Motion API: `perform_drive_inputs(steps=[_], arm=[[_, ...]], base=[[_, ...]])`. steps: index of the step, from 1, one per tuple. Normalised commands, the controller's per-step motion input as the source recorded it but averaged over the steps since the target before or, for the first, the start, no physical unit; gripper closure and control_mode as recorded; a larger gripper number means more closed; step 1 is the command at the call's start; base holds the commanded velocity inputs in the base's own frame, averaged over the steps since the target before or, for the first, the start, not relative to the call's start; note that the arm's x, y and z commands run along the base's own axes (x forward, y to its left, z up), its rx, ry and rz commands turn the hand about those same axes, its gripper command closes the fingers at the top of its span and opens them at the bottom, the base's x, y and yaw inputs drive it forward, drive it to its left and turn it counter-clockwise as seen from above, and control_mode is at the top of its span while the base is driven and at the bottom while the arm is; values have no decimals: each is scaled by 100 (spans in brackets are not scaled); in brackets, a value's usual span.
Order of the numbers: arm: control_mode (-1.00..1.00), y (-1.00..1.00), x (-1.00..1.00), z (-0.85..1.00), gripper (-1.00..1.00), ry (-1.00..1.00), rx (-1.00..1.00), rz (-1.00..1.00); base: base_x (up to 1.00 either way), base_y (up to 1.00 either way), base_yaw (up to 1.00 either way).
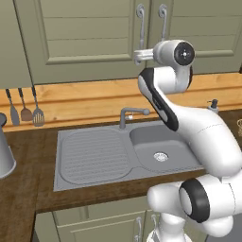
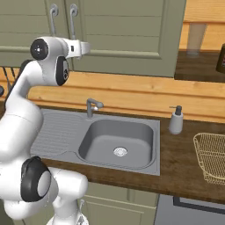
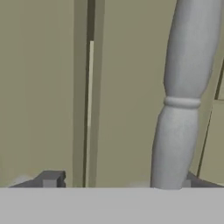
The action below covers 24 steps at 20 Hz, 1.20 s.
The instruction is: Open the cabinet, pick up the bread from the cabinet and place it in the basket. Then move the basket to the dining counter.
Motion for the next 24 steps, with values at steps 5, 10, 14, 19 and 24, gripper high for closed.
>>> perform_drive_inputs(steps=[5,10,14,19,24], arm=[[-100,-5,100,0,-100,0,0,0],[-100,-16,70,0,100,0,1,0],[-100,-12,-53,20,100,1,7,0],[-100,-10,-100,18,100,8,11,-1],[-100,-19,-100,18,100,15,17,-6]], base=[[0,0,0],[0,0,0],[0,0,0],[0,0,0],[0,0,0]])
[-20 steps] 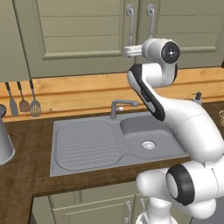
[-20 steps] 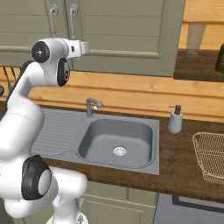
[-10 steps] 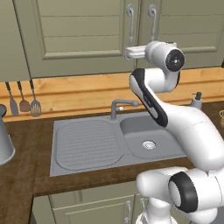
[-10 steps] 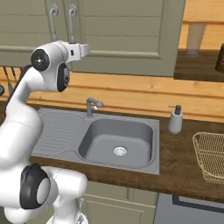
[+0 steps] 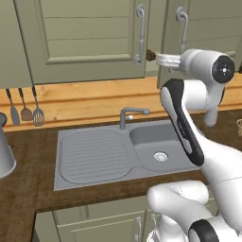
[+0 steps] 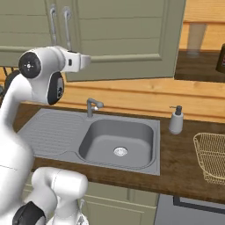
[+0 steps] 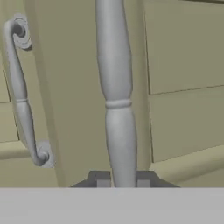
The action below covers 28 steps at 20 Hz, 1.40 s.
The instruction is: Open the cabinet, pick up the bread from the cabinet and place it in the basket. Then move the basket to the dining counter.
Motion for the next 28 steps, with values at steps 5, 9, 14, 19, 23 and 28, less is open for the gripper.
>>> perform_drive_inputs(steps=[5,9,14,19,23,28], arm=[[-100,-25,-100,12,100,21,19,-10],[-100,-29,-100,3,100,20,15,-12],[-100,-12,-100,0,-100,7,4,-7],[-100,65,-100,-10,-100,-1,-22,0],[-100,100,-89,-3,-100,-3,-52,0],[-100,99,37,29,-100,9,-38,-10]], base=[[0,0,0],[0,0,0],[0,0,0],[0,0,0],[0,0,0],[0,0,0]])
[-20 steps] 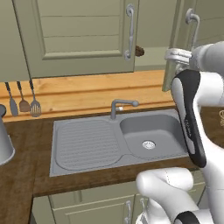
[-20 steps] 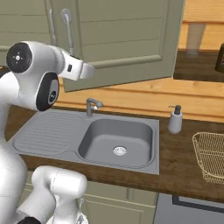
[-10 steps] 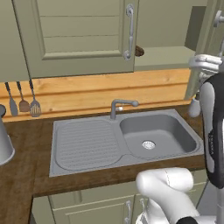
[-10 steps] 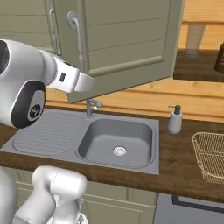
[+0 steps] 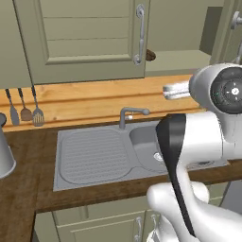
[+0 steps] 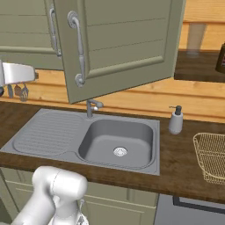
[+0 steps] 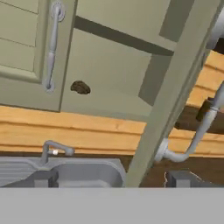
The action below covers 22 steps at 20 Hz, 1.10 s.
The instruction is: Open the cabinet, pick up the bread from the cabinet and place it in the basket. Then move the basket to the dining counter.
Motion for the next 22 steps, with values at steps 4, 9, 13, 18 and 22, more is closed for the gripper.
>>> perform_drive_inputs(steps=[4,9,13,18,22], arm=[[-100,66,100,-4,-100,23,-28,-15],[-100,-15,100,-13,-100,28,-18,-21],[-100,-61,100,-29,-100,25,-9,-17],[-100,-97,68,-35,-100,17,-3,-13],[-100,-100,3,-22,-100,11,0,-13]], base=[[0,0,0],[0,0,0],[0,0,0],[0,0,0],[0,0,0]])
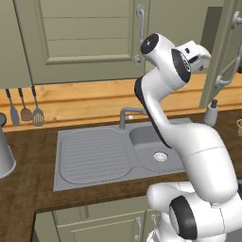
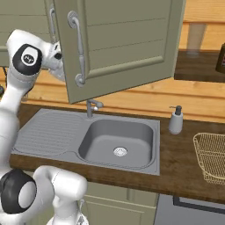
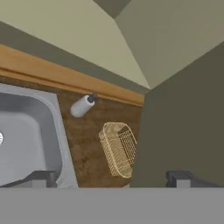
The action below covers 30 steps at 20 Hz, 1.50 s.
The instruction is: Open the cabinet, pick up the bread from the cabinet and place it in the basket. Then move the basket to the dining counter.
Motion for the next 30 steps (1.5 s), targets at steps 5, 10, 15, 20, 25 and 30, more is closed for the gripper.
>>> perform_drive_inputs(steps=[5,10,15,20,25,30], arm=[[-100,-100,-46,-7,-100,4,4,-11],[-100,-100,-36,0,-100,2,5,-9],[-100,-100,-10,0,-100,0,4,-3],[-100,-100,0,-3,-100,0,3,0],[-100,-46,-2,-37,-100,0,1,1],[-100,62,-52,-33,-100,-8,6,18]], base=[[0,0,0],[0,0,0],[0,0,0],[0,0,0],[0,0,0],[0,0,0]])
